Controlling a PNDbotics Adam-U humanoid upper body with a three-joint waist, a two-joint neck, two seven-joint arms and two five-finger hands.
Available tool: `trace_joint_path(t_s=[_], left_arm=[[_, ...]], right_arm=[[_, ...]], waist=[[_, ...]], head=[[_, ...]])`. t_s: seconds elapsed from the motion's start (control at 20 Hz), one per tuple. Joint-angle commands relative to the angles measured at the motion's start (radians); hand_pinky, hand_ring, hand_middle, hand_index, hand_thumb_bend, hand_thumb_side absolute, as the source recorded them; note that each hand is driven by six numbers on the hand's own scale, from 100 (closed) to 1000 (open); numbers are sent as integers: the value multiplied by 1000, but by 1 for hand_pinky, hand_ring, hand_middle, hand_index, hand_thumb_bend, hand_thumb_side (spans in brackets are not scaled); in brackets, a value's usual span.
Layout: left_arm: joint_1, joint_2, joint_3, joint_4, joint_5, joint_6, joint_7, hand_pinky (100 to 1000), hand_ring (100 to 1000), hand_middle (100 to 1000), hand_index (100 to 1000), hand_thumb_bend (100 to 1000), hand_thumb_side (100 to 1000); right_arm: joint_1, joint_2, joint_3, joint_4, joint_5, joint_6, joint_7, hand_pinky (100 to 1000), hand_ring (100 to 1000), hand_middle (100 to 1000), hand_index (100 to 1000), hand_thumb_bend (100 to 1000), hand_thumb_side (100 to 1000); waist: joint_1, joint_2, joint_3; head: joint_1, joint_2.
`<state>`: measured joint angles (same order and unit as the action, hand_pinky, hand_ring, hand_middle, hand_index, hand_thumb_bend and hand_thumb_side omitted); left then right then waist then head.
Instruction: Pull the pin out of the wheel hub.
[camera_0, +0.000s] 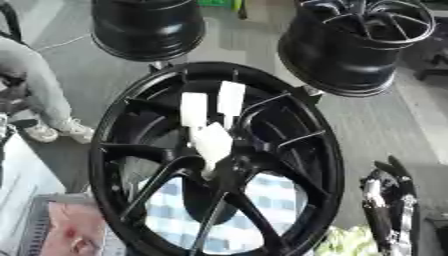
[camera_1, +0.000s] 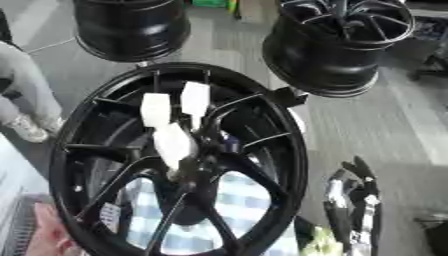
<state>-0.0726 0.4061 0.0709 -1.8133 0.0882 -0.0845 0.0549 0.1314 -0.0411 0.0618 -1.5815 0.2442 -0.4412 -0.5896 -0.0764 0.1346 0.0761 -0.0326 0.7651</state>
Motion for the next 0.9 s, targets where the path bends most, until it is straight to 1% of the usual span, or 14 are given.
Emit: trace_joint_path(t_s=[0.05, 0.1, 0.25, 0.45, 0.55, 0.65, 0.85, 0.9], left_arm=[[-47, 73, -33, -73, -13, -17, -23, 763, 820, 790, 852, 100, 593], [-73, 99, -59, -99, -29, -33, -38, 775, 816, 787, 854, 100, 549], [-148, 183, -143, -171, -80, -84, -90, 795, 811, 783, 858, 100, 510], [-249, 288, -248, -186, -145, -148, -154, 816, 806, 778, 856, 100, 469], [-300, 339, -299, -186, -176, -165, -186, 823, 805, 776, 857, 100, 457], [-350, 389, -349, -187, -207, -175, -217, 832, 803, 775, 860, 105, 424], [-449, 488, -449, -166, -268, -208, -278, 845, 810, 777, 876, 169, 363], [-469, 513, -473, -159, -283, -219, -293, 848, 811, 774, 878, 198, 347]], right_arm=[[-4, -41, 0, -7, 8, -2, 8, 520, 534, 714, 879, 100, 545], [-4, -47, -1, -6, 9, -2, 8, 520, 534, 713, 879, 100, 546], [-4, -54, -6, -3, 12, -2, 4, 520, 534, 713, 879, 100, 547], [-4, -56, -8, 1, 13, -2, 0, 520, 534, 713, 879, 100, 548], [-4, -54, -8, 3, 12, -2, -2, 520, 534, 713, 879, 100, 550], [-5, -53, -6, 6, 11, -3, -2, 520, 534, 713, 880, 100, 551], [-7, -49, -2, 9, 8, -5, 0, 520, 534, 713, 880, 100, 550], [-8, -48, -1, 10, 7, -6, 1, 520, 534, 713, 880, 100, 550]], waist=[[37, -12, -23], [45, -12, -25], [57, -13, -24], [63, -15, -25], [63, -16, -25], [61, -18, -26], [57, -19, -31], [55, -19, -33]], head=[[7, 5], [4, 5], [-9, 5], [-17, 5], [-19, 5], [-20, 5], [-13, 5], [-10, 5]])
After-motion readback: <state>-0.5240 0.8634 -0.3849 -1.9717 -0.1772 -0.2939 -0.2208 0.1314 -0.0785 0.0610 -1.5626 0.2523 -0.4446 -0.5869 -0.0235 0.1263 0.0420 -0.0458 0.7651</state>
